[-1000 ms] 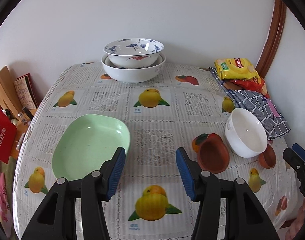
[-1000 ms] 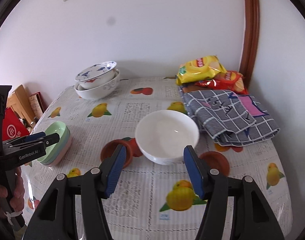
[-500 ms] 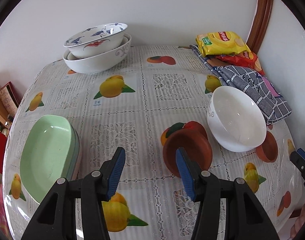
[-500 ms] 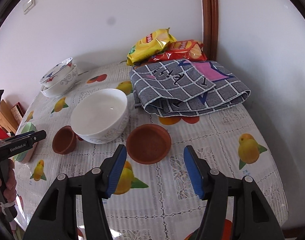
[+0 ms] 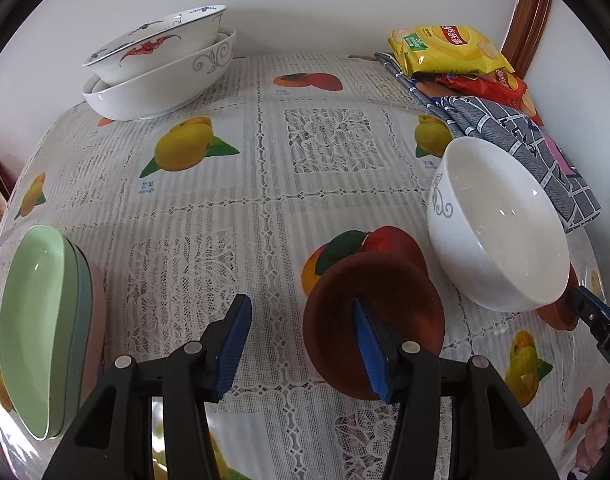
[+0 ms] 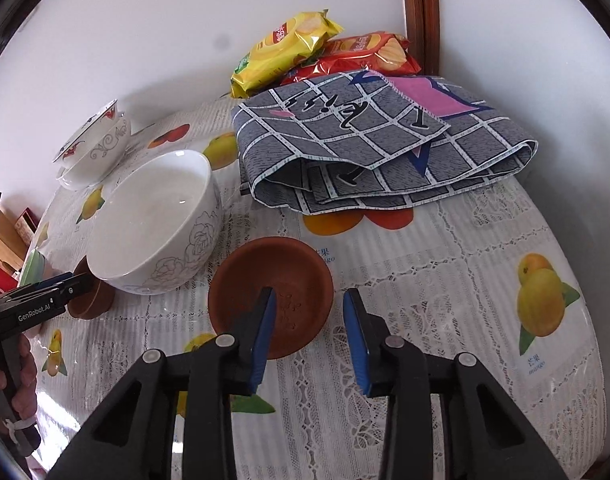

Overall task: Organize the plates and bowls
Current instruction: 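Close the left tool on one terracotta bowl while the right tool grips another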

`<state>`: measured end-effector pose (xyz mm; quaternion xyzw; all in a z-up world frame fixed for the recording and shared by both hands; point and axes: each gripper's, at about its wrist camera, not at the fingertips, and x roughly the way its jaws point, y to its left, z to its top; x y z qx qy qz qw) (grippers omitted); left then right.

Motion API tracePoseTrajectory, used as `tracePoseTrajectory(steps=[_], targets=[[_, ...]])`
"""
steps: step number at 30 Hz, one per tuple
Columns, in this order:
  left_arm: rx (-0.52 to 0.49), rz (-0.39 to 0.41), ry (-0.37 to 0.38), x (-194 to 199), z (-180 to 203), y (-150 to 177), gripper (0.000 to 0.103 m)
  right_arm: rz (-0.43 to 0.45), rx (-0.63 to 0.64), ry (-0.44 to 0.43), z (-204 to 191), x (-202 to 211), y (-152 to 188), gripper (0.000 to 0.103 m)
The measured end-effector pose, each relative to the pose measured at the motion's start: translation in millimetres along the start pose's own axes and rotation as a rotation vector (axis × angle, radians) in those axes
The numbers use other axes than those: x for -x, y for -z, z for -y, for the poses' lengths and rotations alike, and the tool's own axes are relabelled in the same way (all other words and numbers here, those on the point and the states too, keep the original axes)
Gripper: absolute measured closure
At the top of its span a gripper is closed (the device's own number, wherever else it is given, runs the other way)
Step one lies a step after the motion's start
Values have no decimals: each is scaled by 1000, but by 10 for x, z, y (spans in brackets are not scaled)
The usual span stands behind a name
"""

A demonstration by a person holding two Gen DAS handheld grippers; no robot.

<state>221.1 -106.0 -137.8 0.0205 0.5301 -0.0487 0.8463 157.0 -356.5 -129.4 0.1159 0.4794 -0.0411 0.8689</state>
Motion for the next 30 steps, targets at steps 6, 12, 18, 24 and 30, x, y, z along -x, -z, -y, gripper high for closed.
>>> tracePoseTrajectory(steps=[6,12,18,24,30], targets=[[-8,3,23,-64,14,-32,63,-18,-6,-3,6,-152,-7,82],[-28,2,81,-59,55,-37,82,-6,-17,-1,19,-165,4,89],[-5,13,119,-18,0,-25,91,13,-11,-6,-16,-108,13,95],[-8,34,147,73,-15,12,94,31,8,3,-92,-37,19,95],[-21,46,153,172,-28,20,94,43,19,8,-158,68,17,94]])
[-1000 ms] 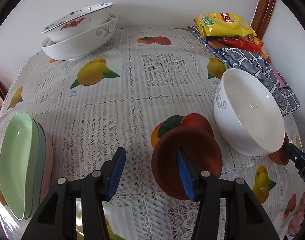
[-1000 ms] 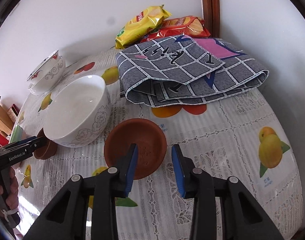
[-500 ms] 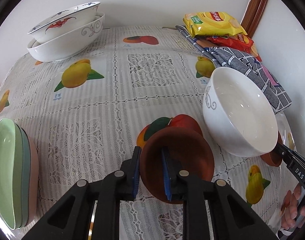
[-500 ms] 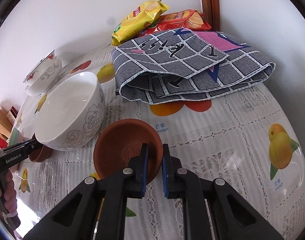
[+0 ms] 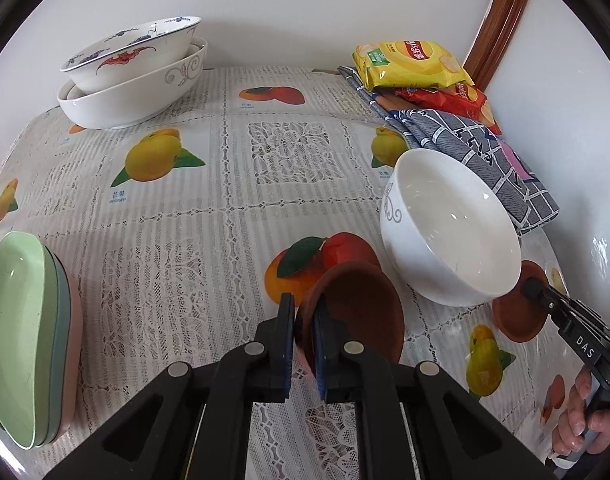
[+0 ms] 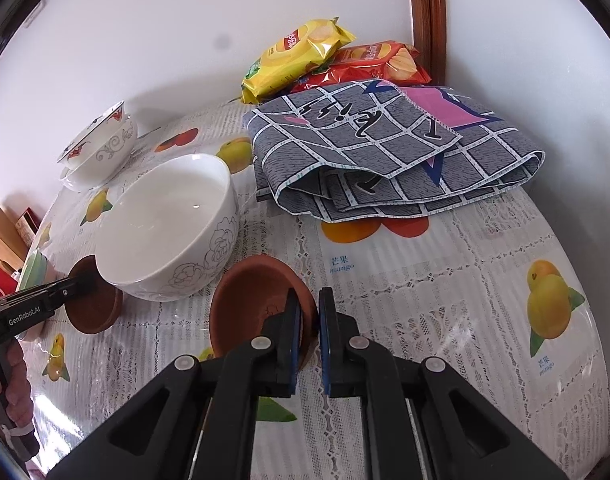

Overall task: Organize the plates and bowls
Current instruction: 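Close the left tool on one terracotta bowl while the right tool grips another, then lower the right tool's terracotta bowl into the white bowl while the left tool holds its own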

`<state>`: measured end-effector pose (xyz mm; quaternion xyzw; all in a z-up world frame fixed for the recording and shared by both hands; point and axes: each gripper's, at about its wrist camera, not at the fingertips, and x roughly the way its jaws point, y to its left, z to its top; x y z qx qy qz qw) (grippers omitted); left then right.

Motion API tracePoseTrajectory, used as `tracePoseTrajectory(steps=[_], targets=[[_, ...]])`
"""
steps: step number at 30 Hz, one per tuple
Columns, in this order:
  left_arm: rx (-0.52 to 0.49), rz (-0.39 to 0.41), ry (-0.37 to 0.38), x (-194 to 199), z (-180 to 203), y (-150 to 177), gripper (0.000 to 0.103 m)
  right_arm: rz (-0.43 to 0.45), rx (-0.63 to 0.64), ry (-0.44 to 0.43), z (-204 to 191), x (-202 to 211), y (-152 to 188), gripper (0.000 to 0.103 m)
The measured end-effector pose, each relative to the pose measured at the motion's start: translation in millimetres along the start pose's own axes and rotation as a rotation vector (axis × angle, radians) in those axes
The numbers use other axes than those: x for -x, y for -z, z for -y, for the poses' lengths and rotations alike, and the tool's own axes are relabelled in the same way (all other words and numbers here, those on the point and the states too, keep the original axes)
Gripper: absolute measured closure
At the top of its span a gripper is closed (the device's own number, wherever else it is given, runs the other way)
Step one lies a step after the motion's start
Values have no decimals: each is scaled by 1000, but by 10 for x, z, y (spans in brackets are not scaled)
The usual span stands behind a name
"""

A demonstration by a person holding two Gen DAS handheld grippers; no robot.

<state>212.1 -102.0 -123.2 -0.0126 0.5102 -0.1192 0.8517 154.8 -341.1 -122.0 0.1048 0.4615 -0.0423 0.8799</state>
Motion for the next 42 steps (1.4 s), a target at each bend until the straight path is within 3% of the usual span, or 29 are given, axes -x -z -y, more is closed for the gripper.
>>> tracePoseTrajectory(steps=[11,22,30,37,42], targets=[[3,35,14,266,-68,-25,94,59,31,0,-179,336,-103,94],[6,90,11,563,-168,-203,94,117,54,-36,-460,480,-454,94],[27,118,-22,672,-376,-338,94,82,94,-71,-779,180,-610,94],[36,120,-55,606,-536,-385,94,12,125,-52,-928,-220,-590,94],[53,106,-38,501,-601,-404,94,-24,120,-44,-935,-399,-574,94]])
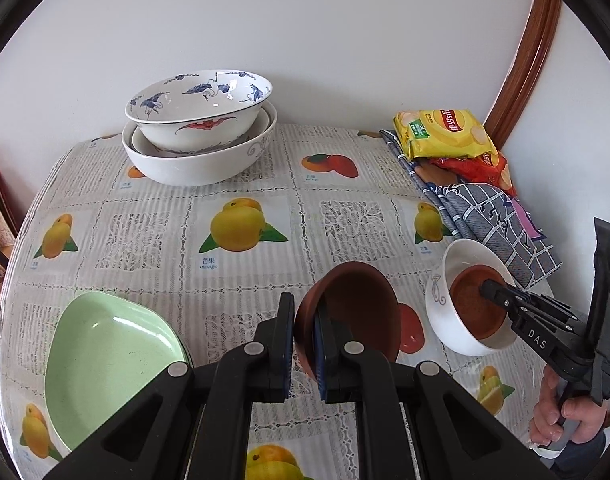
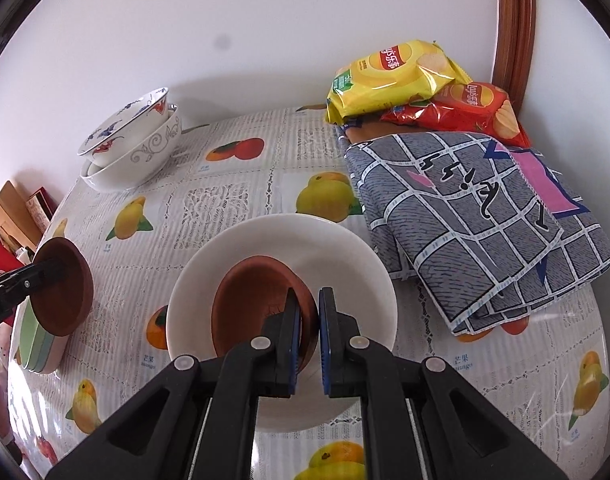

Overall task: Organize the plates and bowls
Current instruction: 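Lower the right tool's terracotta bowl into the white bowl while the left tool holds its own, then open the right tool to release the terracotta bowl inside the white bowl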

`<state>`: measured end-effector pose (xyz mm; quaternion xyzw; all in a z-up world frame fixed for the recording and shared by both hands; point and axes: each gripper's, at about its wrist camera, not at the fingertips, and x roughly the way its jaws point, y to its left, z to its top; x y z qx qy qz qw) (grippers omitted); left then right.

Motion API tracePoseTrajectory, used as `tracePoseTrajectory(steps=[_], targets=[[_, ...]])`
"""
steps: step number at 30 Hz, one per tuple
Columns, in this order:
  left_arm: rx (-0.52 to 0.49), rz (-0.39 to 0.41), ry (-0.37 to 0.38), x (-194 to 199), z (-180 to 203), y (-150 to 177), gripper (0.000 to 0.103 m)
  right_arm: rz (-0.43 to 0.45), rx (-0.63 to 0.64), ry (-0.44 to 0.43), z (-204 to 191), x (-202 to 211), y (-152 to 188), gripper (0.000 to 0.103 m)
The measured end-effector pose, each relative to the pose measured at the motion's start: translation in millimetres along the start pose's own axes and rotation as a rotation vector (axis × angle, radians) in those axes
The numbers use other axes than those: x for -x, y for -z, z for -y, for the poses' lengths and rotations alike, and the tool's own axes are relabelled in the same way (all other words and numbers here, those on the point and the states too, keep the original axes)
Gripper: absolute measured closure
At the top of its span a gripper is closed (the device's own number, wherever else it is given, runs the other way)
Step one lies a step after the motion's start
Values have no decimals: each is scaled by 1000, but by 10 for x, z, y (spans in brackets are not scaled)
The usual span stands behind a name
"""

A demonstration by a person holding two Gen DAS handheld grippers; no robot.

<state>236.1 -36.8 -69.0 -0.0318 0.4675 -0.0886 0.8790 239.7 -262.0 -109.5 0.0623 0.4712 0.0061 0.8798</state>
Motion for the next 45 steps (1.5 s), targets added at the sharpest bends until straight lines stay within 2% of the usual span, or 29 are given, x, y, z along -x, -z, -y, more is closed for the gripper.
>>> tracePoseTrajectory(steps=[9,25,32,36,38,40,45], targets=[[3,-11,21,-96,-9,-7,94,-35,18,28,-15,-143,-17,95],[18,-12,38,-98,-61,-1,94,-95,125,179,-200,-273,-27,91],[17,-17,41,-89,-56,18,94,-97,147,207,-257,-284,-24,79],[11,-22,42,-85,-33,38,94,-96,122,182,-235,-252,-52,71],[9,-21,41,-74,-13,39,93,-83,121,182,-245,-210,-56,62],[3,-20,40,-61,21,34,93,-63,118,176,-241,-141,-56,61],[-14,-16,38,-14,158,8,93,-16,82,101,-168,113,-55,61]])
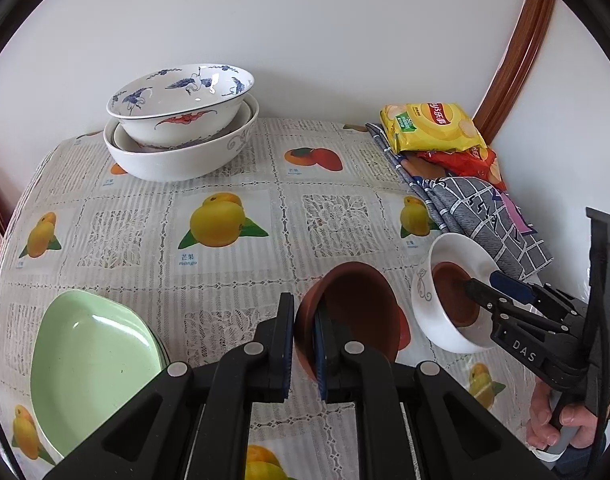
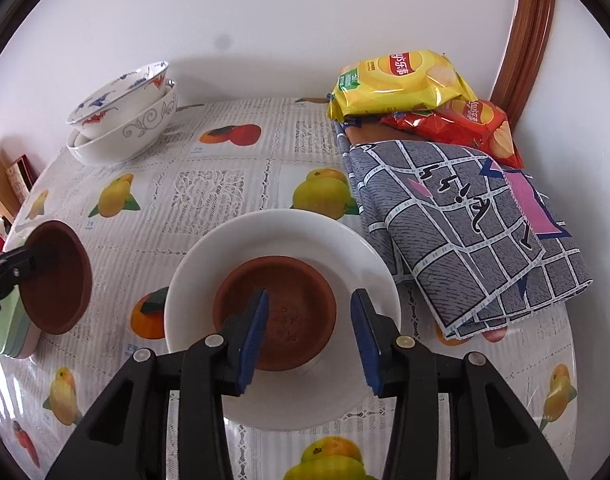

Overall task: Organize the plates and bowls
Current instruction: 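Open the right tool to release the terracotta bowl inside the white bowl, then lower the left tool's terracotta bowl into the white bowl and open it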

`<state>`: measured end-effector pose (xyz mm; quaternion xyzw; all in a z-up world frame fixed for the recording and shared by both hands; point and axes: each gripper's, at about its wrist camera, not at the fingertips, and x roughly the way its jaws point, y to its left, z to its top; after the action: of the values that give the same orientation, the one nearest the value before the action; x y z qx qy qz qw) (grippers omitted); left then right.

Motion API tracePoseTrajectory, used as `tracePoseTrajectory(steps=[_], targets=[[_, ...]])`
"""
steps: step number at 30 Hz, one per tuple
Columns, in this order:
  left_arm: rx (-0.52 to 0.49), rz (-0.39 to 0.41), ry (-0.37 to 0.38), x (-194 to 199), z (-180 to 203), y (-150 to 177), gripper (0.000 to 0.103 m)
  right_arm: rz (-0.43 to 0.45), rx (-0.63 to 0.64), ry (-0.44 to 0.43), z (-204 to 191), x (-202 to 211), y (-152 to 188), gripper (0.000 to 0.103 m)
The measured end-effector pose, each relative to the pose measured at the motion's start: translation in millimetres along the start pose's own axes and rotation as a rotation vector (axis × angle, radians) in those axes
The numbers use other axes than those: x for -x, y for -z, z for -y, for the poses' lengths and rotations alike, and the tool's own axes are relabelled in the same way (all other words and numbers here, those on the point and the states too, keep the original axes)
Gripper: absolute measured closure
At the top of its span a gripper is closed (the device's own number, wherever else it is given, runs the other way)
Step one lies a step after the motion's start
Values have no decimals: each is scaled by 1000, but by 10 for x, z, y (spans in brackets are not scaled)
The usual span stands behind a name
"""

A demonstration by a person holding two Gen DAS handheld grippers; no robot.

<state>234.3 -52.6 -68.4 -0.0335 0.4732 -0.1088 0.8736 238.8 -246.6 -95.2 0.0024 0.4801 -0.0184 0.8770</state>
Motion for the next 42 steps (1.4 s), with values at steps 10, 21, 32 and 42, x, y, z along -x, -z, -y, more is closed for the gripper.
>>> tracePoseTrajectory(steps=[10,21,32,42], targets=[[-42,7,45,65,491,-68,93,117,-94,-31,457,531,168,55],[-105,-31,84,-221,1061,-159,93,110,-167,25,991,611,415,52],[-95,-90,80,-572,1189,-142,93,98,-165,22,1144,515,526,52],[-93,-110,95,-710,1247,-174,93,94,-159,-13,1120,461,545,52]])
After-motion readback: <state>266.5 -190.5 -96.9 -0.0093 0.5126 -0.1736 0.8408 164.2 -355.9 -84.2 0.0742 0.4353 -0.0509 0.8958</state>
